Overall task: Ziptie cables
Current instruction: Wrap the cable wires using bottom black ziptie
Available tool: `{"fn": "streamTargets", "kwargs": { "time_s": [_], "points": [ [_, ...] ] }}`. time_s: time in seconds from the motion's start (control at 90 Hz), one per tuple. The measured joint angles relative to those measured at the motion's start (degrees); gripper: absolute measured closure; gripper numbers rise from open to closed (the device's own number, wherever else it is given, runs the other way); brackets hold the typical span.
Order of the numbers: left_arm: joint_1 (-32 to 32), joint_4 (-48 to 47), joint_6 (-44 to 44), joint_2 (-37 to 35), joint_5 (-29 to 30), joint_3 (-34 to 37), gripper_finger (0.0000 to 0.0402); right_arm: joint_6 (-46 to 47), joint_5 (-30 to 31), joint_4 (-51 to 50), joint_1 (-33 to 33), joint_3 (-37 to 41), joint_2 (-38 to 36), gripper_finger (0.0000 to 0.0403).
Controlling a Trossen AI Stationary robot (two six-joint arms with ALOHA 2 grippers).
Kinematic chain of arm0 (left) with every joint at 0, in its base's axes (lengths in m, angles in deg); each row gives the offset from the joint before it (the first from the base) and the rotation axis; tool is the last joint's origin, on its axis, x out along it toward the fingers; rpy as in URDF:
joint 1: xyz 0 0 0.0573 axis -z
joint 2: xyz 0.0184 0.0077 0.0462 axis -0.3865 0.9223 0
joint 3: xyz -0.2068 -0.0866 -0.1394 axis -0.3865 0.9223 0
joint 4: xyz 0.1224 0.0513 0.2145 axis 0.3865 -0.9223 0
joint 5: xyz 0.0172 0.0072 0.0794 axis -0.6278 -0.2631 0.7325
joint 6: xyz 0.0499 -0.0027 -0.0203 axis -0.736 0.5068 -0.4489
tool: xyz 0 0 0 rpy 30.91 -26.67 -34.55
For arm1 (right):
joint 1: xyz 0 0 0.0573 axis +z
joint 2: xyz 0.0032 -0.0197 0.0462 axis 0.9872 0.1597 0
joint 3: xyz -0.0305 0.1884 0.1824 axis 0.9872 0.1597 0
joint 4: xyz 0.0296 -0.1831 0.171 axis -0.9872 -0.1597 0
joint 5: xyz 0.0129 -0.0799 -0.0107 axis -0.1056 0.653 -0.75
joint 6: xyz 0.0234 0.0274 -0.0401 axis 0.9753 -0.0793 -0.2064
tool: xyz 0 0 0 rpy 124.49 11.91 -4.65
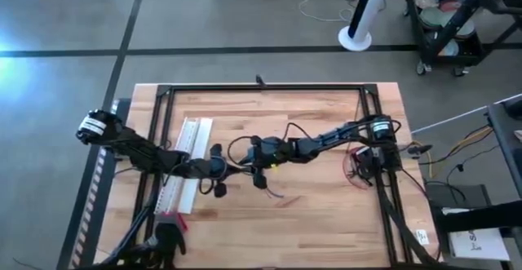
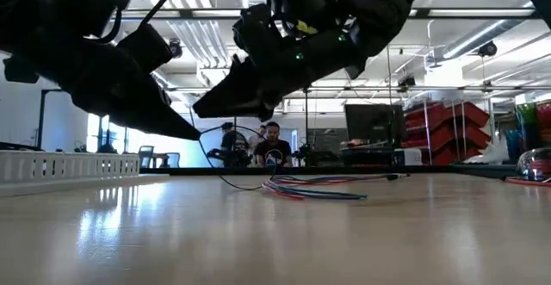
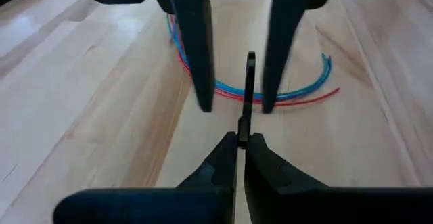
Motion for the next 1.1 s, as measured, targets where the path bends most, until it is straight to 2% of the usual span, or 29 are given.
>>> {"fn": "streamTargets", "kwargs": {
  "time_s": [0.122, 0.289, 0.644, 0.822, 1.1],
  "points": [
    [0.0, 0.2, 0.0, 0.0, 0.0, 0.0, 0.0402, -0.2, 2.3, 0.9, 0.0, 0.0, 0.0, 0.0327],
    [0.0, 0.2, -0.2, 0.0, 0.0, 0.0, 0.0402, 1.1, 2.2, 6.1, 0.3, 0.0, 2.7, 0.0337],
    [0.0, -0.2, -0.2, 0.1, -0.1, 0.0, 0.0402, 0.9, 2.0, 5.4, 1.3, -0.8, 3.3, 0.0350],
    [0.0, -0.3, -0.2, 0.0, 0.1, 0.0, 0.0402, 0.5, 2.0, 4.2, 1.3, -0.8, 1.6, 0.0333],
    [0.0, -0.4, -0.2, 0.0, 0.1, 0.0, 0.0402, 1.3, 2.0, 4.1, 1.6, -0.8, 3.0, 0.0306]
  ]
}}
